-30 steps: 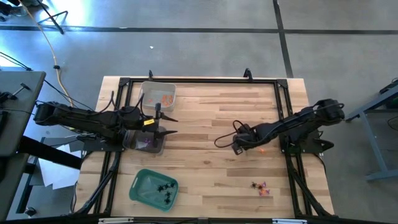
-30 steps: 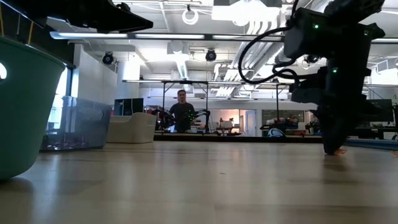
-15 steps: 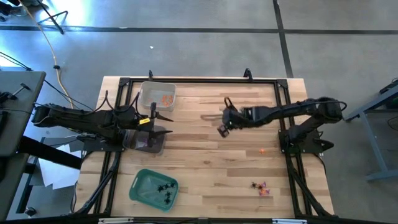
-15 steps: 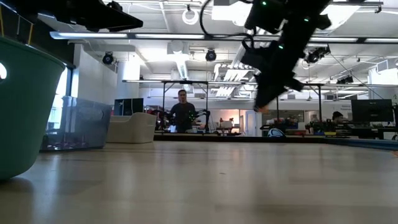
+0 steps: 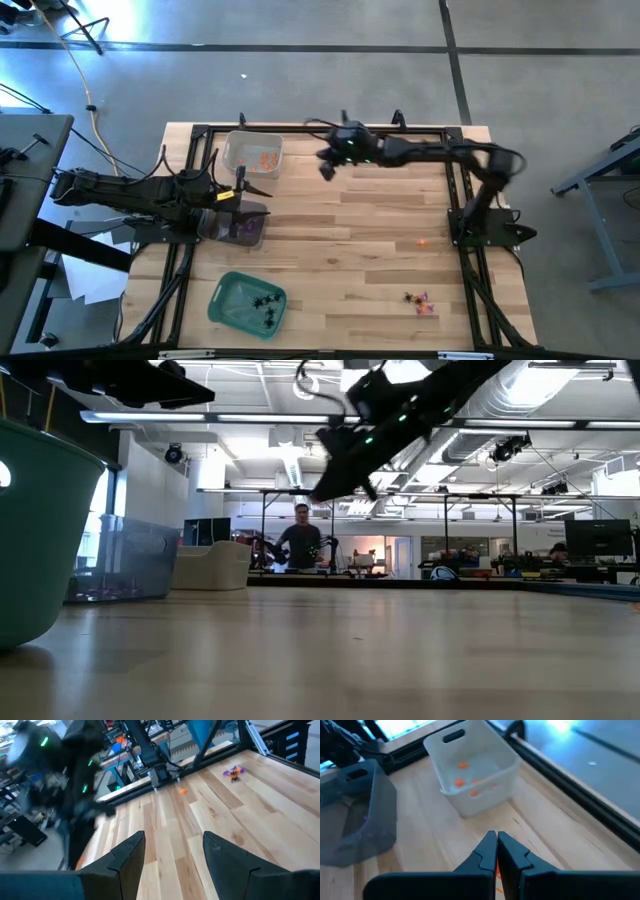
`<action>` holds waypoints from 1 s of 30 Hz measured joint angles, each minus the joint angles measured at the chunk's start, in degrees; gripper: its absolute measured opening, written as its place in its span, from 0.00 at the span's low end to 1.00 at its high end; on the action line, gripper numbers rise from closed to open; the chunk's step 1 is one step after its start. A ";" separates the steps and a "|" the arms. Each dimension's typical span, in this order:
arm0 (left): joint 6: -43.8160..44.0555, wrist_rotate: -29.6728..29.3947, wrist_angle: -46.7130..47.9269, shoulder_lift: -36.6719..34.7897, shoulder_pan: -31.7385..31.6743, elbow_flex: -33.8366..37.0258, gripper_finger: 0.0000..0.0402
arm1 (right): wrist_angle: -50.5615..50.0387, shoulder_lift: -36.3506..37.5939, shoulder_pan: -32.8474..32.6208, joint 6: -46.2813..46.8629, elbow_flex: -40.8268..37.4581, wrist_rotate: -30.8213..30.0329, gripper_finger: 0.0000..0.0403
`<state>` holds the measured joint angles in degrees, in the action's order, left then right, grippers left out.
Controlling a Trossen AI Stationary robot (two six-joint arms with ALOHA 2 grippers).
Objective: Sort Halloween decoration
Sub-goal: Put the middle right orange spider into the gray bin
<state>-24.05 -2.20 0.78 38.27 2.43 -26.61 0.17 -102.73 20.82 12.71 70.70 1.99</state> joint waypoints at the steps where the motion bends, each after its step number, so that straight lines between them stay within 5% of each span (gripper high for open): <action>1: 0.00 -0.01 0.11 0.01 0.00 0.00 0.46 | 0.46 -3.04 0.58 -0.53 2.53 1.37 0.00; 11: -0.02 -0.20 1.47 -0.36 -0.02 0.00 0.46 | -0.39 -29.55 2.43 -2.71 35.21 12.02 0.00; 17: -0.02 -0.20 2.38 -0.36 -0.02 0.00 0.46 | -6.53 -38.97 2.36 -2.65 51.17 13.50 0.00; 30: 0.00 -0.17 2.38 -0.36 -0.04 0.00 0.46 | -9.01 -43.94 2.01 -3.17 55.90 14.99 0.01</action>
<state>-24.05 -2.37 3.16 37.91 2.39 -26.61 -8.84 -146.67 22.83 9.54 126.61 16.97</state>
